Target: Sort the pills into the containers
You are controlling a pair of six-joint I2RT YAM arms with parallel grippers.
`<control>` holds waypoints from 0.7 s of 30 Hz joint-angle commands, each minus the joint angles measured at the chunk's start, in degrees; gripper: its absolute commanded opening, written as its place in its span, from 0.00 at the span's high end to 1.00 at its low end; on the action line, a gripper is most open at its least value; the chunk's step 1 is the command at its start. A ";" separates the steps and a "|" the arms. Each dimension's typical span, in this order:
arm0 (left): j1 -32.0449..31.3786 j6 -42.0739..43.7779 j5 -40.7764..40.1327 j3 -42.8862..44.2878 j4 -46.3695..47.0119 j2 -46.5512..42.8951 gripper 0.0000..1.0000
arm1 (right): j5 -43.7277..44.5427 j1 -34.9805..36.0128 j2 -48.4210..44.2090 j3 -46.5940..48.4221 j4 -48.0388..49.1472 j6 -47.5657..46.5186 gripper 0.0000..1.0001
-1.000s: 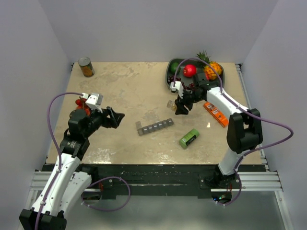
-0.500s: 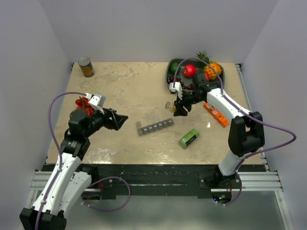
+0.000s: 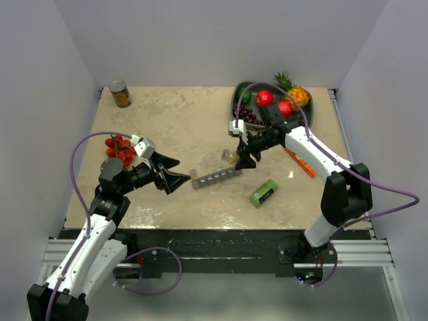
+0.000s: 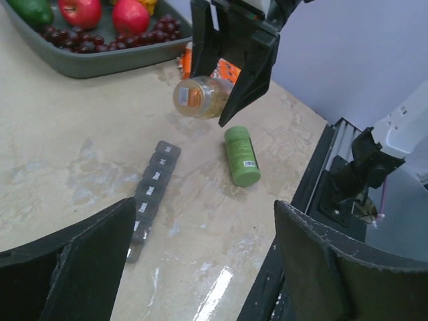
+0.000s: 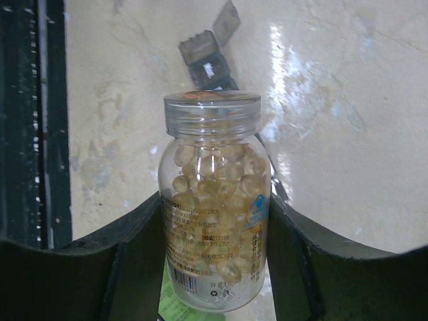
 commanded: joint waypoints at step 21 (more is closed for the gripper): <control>-20.27 -2.54 -6.70 3.43 29.11 20.99 0.07 | -15.61 6.59 -6.81 -4.50 1.35 2.32 0.95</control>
